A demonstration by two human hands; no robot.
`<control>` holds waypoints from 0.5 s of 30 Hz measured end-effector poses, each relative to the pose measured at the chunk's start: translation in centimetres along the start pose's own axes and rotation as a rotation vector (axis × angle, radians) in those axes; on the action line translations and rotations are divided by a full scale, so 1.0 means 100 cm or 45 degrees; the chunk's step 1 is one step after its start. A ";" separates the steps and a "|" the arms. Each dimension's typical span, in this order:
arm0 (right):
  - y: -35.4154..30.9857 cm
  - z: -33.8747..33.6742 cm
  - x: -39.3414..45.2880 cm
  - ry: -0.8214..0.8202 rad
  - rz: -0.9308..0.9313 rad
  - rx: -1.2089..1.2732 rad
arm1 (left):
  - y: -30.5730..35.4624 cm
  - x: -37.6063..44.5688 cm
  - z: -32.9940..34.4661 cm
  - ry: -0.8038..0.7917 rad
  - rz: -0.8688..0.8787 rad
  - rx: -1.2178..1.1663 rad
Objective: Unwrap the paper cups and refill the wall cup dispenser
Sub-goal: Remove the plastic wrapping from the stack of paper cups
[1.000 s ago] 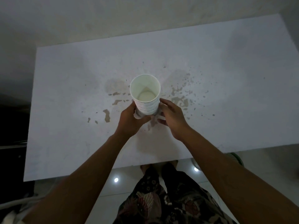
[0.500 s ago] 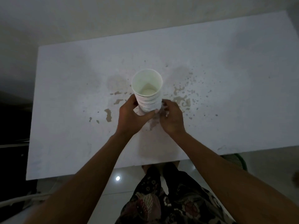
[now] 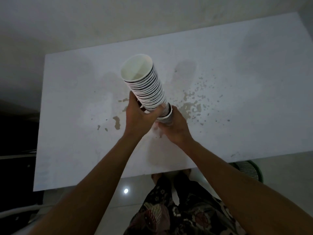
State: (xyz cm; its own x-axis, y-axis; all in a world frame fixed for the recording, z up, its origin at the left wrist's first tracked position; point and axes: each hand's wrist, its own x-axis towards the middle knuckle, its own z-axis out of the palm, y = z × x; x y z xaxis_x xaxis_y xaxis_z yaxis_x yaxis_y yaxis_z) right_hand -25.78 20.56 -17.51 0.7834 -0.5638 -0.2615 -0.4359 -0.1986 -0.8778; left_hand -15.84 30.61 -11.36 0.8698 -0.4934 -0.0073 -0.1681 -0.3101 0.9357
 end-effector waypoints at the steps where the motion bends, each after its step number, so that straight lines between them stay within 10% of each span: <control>1: -0.001 0.001 0.001 0.043 0.001 -0.016 | 0.000 0.002 0.001 -0.043 0.001 0.002; 15: 0.018 0.006 0.002 0.168 -0.129 -0.188 | -0.018 0.007 0.010 -0.176 0.008 0.405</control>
State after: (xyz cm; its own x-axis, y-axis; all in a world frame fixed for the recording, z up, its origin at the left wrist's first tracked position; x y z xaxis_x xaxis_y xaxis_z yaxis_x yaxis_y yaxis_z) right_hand -26.13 20.62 -19.38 0.7660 -0.6329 -0.1121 -0.4258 -0.3690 -0.8262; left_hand -15.41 30.06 -13.38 0.8009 -0.5948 -0.0696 -0.3285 -0.5336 0.7793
